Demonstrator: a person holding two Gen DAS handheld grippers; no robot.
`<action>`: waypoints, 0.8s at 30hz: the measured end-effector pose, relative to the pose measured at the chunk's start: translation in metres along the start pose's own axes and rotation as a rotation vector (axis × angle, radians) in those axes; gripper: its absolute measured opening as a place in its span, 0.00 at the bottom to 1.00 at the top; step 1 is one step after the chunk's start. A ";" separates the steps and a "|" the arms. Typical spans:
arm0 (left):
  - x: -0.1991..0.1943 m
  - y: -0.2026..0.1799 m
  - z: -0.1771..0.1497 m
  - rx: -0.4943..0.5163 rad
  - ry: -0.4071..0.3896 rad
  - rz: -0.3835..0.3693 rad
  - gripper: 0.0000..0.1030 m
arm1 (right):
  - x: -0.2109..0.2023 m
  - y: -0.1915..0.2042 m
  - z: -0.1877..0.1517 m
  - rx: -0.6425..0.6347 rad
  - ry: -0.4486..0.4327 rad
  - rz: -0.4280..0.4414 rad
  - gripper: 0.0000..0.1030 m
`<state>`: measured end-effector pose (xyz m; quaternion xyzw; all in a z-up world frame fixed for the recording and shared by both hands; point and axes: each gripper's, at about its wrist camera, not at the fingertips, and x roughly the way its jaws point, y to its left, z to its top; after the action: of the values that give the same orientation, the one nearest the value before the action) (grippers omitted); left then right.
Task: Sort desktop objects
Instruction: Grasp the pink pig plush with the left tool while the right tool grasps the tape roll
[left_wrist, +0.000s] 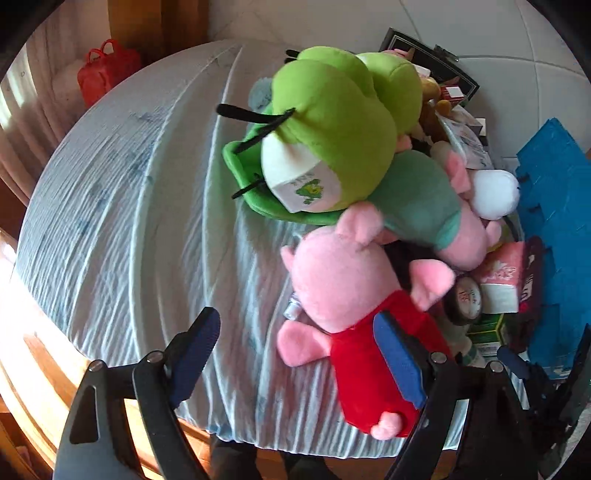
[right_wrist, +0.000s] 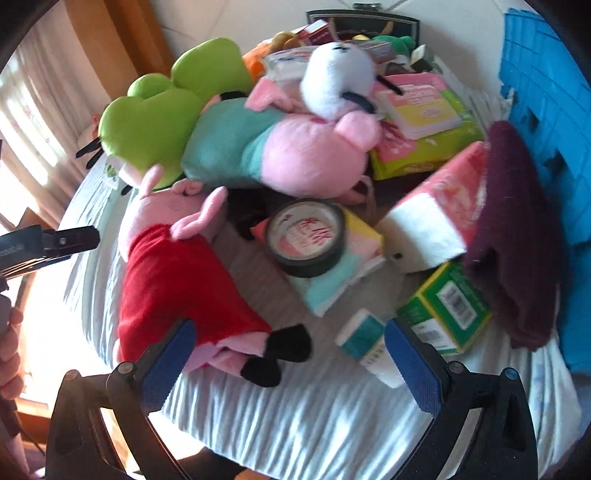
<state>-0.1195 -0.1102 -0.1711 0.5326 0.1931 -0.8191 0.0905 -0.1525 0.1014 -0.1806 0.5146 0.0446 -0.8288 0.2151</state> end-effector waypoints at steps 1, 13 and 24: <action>0.005 -0.009 0.000 0.003 0.023 -0.011 0.83 | -0.006 -0.011 -0.002 0.025 -0.012 -0.018 1.00; 0.092 -0.051 0.013 -0.031 0.186 0.024 0.93 | -0.013 -0.096 -0.029 0.171 0.060 -0.104 0.85; 0.018 -0.043 -0.017 0.264 -0.079 0.137 0.73 | -0.011 -0.046 0.005 0.019 0.008 0.005 0.72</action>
<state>-0.1284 -0.0628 -0.1840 0.5191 0.0433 -0.8496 0.0828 -0.1712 0.1444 -0.1756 0.5202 0.0361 -0.8265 0.2123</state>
